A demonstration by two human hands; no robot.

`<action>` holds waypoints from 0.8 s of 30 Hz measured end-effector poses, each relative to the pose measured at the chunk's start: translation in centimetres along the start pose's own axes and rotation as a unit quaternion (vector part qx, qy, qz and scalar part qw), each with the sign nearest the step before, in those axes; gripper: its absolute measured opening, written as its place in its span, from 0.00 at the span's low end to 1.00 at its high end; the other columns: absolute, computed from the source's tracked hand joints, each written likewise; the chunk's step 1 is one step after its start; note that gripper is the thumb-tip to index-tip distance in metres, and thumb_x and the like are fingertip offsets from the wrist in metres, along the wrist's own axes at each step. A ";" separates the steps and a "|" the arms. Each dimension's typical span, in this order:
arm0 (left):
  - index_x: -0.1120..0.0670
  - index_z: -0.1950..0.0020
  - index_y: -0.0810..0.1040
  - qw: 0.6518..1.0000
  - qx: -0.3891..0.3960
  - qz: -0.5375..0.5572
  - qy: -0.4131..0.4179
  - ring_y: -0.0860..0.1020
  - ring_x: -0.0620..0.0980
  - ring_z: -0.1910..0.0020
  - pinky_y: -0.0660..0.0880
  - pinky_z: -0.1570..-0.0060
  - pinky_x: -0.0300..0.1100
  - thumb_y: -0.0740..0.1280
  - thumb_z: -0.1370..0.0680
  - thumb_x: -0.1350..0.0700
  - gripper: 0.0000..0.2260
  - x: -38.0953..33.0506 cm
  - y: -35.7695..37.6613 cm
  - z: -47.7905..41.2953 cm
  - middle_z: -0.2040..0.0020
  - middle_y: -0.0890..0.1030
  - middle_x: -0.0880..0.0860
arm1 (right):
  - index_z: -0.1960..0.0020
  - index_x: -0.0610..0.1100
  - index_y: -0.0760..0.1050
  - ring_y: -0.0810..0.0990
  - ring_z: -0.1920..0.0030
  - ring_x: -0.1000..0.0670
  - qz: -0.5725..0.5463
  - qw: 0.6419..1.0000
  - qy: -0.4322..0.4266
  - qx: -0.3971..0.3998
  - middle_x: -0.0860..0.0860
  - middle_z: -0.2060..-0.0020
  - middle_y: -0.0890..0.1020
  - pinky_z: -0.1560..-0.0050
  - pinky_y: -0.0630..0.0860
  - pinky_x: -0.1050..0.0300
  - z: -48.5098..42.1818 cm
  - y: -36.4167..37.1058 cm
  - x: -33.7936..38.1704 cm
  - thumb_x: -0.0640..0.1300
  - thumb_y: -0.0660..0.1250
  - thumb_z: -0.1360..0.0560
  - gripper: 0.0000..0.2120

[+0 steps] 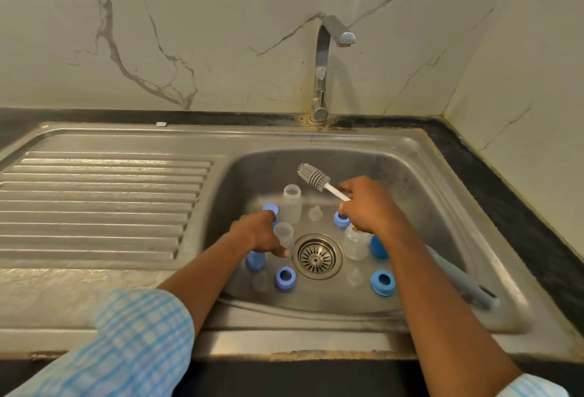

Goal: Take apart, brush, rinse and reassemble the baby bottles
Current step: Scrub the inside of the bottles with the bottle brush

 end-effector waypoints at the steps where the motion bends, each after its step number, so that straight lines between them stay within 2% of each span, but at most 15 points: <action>1: 0.50 0.27 0.67 1.000 -0.009 -0.008 0.001 0.74 0.55 0.33 0.70 0.35 0.49 0.78 0.33 0.39 0.39 -0.1 0.2 0.0 0.31 0.75 0.51 | 0.40 0.42 0.78 0.81 0.52 0.39 -0.004 1.000 -0.002 -0.006 0.41 0.51 0.82 0.51 0.80 0.40 0.0 0.0 -0.1 0.33 0.66 0.27 0.16; 3: 0.50 0.32 0.70 1.000 -0.025 -0.006 0.010 0.76 0.54 0.37 0.72 0.37 0.49 0.78 0.32 0.41 0.33 -0.5 0.2 0.0 0.35 0.78 0.51 | 0.43 0.45 0.77 0.80 0.53 0.42 -0.007 1.000 -0.006 -0.022 0.44 0.50 0.81 0.52 0.81 0.41 0.0 -0.2 -0.1 0.34 0.67 0.26 0.14; 5: 0.49 0.36 0.73 0.999 -0.045 0.010 0.023 0.78 0.54 0.41 0.74 0.40 0.50 0.78 0.31 0.44 0.28 -0.6 0.2 0.0 0.38 0.80 0.51 | 0.49 0.47 0.75 0.81 0.55 0.44 0.005 0.999 -0.014 -0.033 0.46 0.53 0.81 0.54 0.81 0.42 -0.1 -0.3 0.0 0.35 0.68 0.27 0.10; 8: 0.49 0.38 0.72 0.991 -0.089 0.095 0.033 0.79 0.55 0.45 0.76 0.44 0.50 0.78 0.32 0.48 0.27 -0.6 -0.3 0.5 0.42 0.80 0.50 | 0.53 0.49 0.76 0.82 0.57 0.45 0.000 0.999 -0.026 -0.028 0.48 0.58 0.81 0.57 0.82 0.42 0.2 -0.5 0.4 0.36 0.68 0.28 0.09; 12: 0.52 0.45 0.71 0.943 -0.200 0.249 0.098 0.79 0.53 0.51 0.76 0.50 0.48 0.77 0.32 0.53 0.22 -0.5 -2.9 2.1 0.49 0.81 0.50 | 0.53 0.48 0.79 0.81 0.60 0.50 -0.003 0.998 -0.058 -0.031 0.52 0.62 0.81 0.54 0.81 0.48 1.0 -1.9 0.8 0.37 0.71 0.28 0.07; 15: 0.49 0.44 0.72 0.907 -0.268 0.291 0.147 0.77 0.50 0.48 0.72 0.52 0.43 0.77 0.33 0.55 0.22 -0.1 -4.5 3.2 0.48 0.79 0.50 | 0.53 0.48 0.81 0.80 0.60 0.53 -0.016 0.996 -0.073 -0.043 0.54 0.62 0.81 0.54 0.79 0.50 2.2 -2.9 0.3 0.39 0.73 0.28 0.06; 18: 0.47 0.42 0.73 0.898 -0.286 0.289 0.169 0.71 0.47 0.43 0.68 0.50 0.38 0.77 0.32 0.58 0.23 0.4 -4.7 3.9 0.48 0.74 0.46 | 0.55 0.50 0.81 0.80 0.63 0.54 -0.037 0.996 -0.077 -0.032 0.54 0.64 0.82 0.55 0.80 0.47 3.0 -3.0 -0.8 0.40 0.73 0.27 0.05; 20: 0.46 0.39 0.74 0.897 -0.295 0.277 0.180 0.70 0.45 0.43 0.69 0.45 0.37 0.78 0.32 0.58 0.25 0.6 -4.7 4.0 0.45 0.72 0.46 | 0.55 0.51 0.81 0.81 0.63 0.53 -0.042 0.996 -0.080 -0.025 0.54 0.64 0.82 0.54 0.81 0.45 3.2 -2.8 -1.2 0.40 0.73 0.27 0.06; 24: 0.45 0.33 0.75 0.901 -0.301 0.241 0.199 0.71 0.49 0.38 0.70 0.35 0.43 0.80 0.33 0.56 0.30 0.7 -4.6 3.9 0.39 0.70 0.48 | 0.55 0.52 0.81 0.81 0.65 0.55 -0.045 0.995 -0.092 -0.010 0.53 0.64 0.83 0.54 0.81 0.46 3.1 -2.3 -0.9 0.41 0.73 0.26 0.07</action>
Point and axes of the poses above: each hand's wrist, its own z-axis away from the middle knuckle, its own y-axis out of the palm, x = y × z, the point moved 2 cm from there along -z, towards the middle knuckle
